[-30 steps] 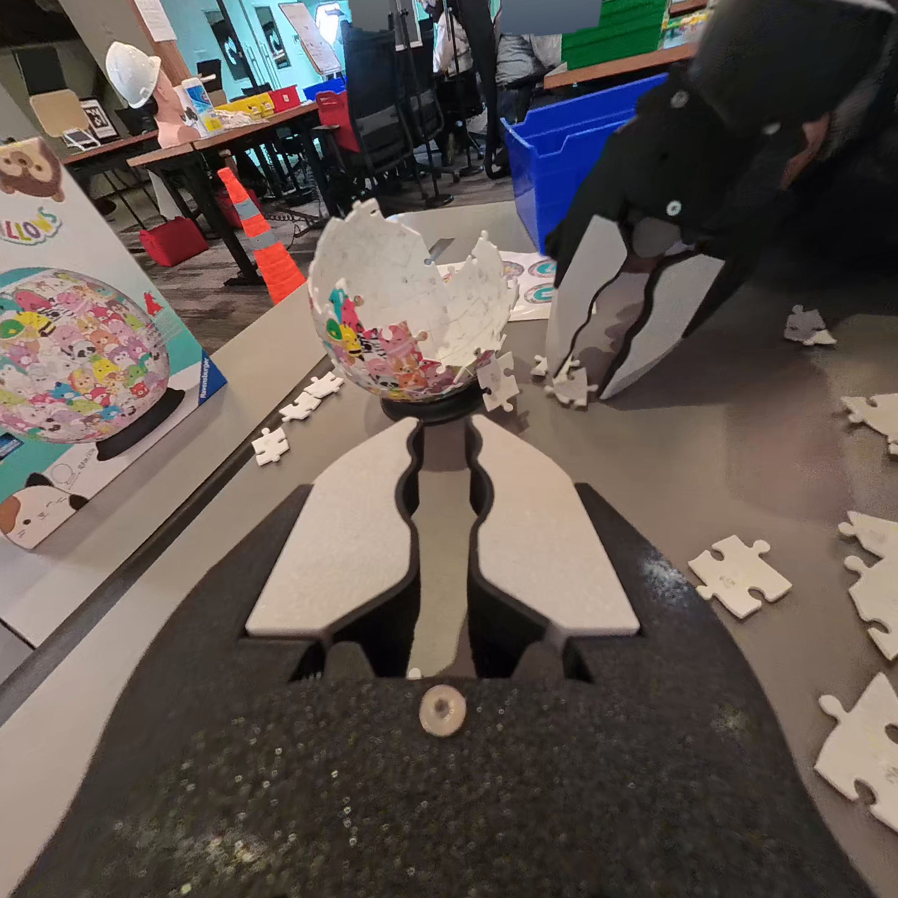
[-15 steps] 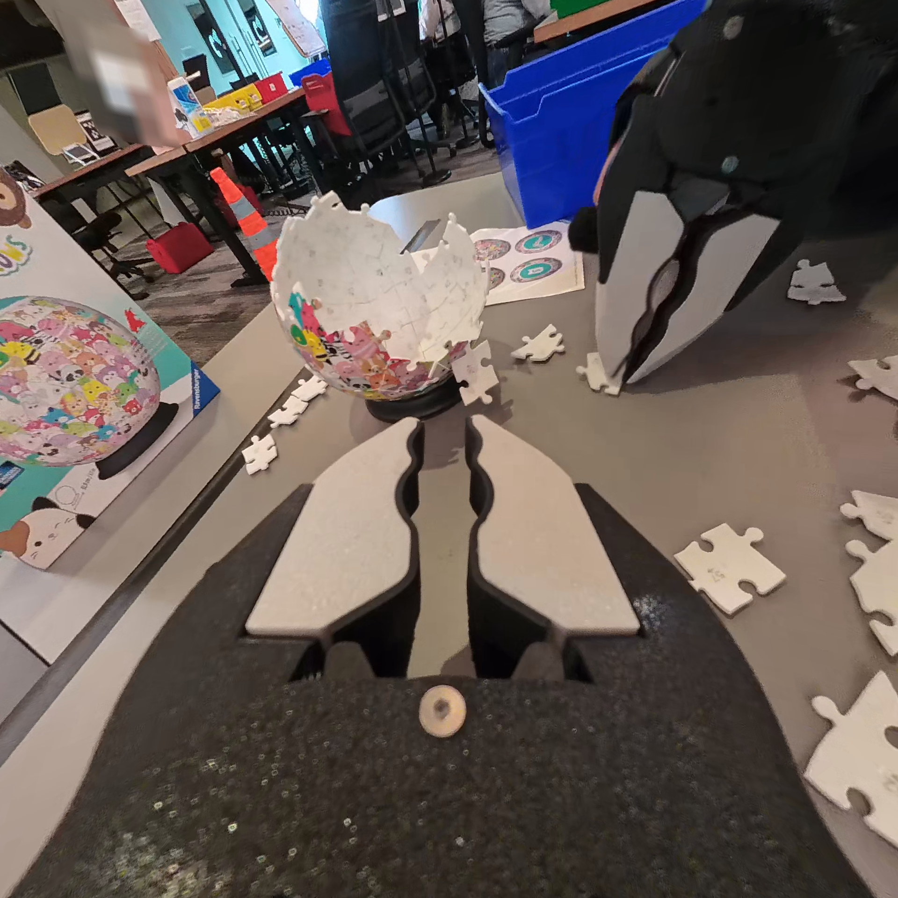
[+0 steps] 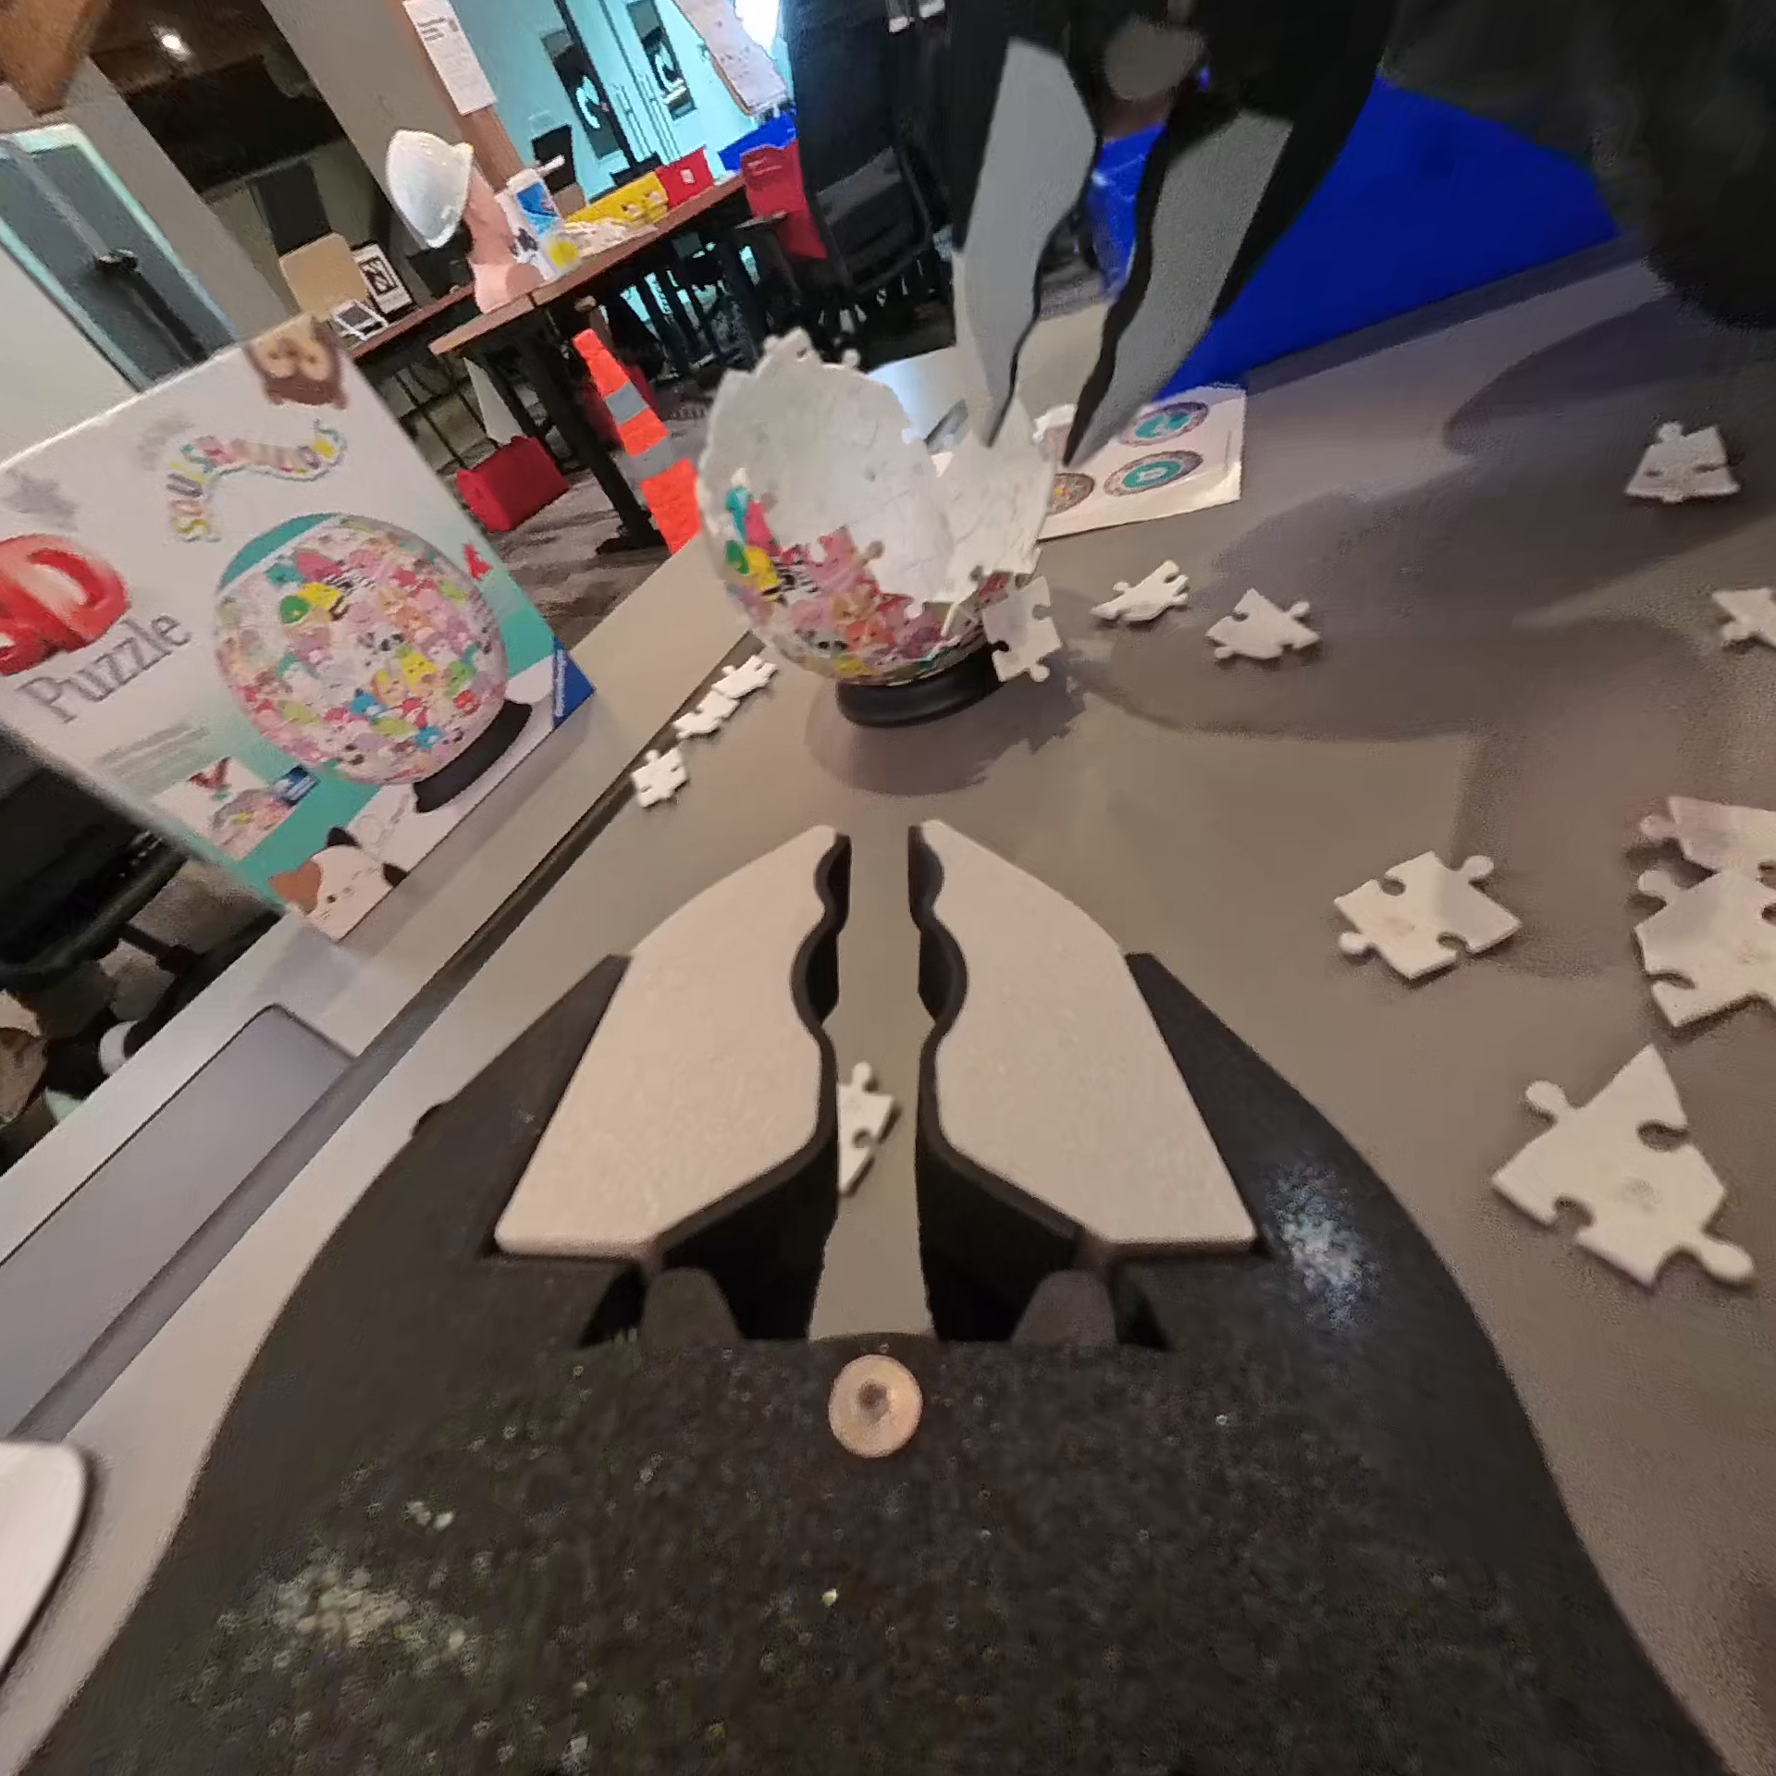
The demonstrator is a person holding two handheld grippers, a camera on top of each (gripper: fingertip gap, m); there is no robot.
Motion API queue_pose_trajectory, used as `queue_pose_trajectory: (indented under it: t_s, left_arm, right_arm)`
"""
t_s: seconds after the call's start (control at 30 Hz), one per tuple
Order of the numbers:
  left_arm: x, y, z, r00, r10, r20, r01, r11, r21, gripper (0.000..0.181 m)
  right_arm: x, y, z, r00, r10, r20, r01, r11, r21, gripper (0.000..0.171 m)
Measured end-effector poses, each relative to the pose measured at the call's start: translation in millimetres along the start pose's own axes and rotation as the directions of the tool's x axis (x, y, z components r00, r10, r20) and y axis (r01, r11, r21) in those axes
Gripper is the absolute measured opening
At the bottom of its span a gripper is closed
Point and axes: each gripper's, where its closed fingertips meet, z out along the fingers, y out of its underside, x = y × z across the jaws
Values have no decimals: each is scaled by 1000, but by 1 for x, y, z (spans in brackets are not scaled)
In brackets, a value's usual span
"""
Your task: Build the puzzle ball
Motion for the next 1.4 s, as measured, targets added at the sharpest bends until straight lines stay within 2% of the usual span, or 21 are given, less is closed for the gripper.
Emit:
queue_pose_trajectory:
  t_s: [0.2, 0.33, 0.47, 0.73, 0.93, 1.0, 1.07, 1.2, 1.4]
  left_arm:
    - [-19, 12, -24, 993, -117, -23, 117, 993, 6, 12]
    - [-20, 17, -32, 996, -92, -22, 92, 996, -4, 12]
    - [-16, 19, -34, 998, -65, -26, 64, 998, -16, 12]
    - [-15, 20, -35, 997, -63, -32, 63, 998, -22, 12]
    - [-15, 20, -35, 998, -61, -31, 61, 998, -23, 12]
    - [-15, 20, -35, 997, -65, -31, 64, 998, -22, 12]
    - [-15, 20, -35, 997, -67, -33, 66, 998, -22, 12]
    - [-14, 20, -34, 998, -58, -35, 57, 998, -28, 12]
    - [-12, 21, -33, 998, -45, -38, 44, 998, -33, 12]
  right_arm:
    - [-16, 2, 15, 994, 13, 111, 0, 993, -114, 32]
    - [-24, 9, 31, 990, 2, 144, 24, 983, -183, 32]
    - [-22, 20, 39, 990, -1, 140, 35, 970, -243, 25]
    - [-15, 21, 43, 993, -53, 101, 78, 965, -251, 6]
    - [-16, 21, 46, 992, -72, 100, 95, 964, -248, 6]
    - [-14, 20, 42, 995, -55, 85, 74, 967, -245, 19]
    - [-9, 21, 35, 998, -37, 58, 50, 969, -243, 25]
    - [-10, 17, 28, 998, -36, 55, 47, 975, -217, 23]
    - [-22, 18, 43, 991, -42, 126, 71, 969, -236, 15]
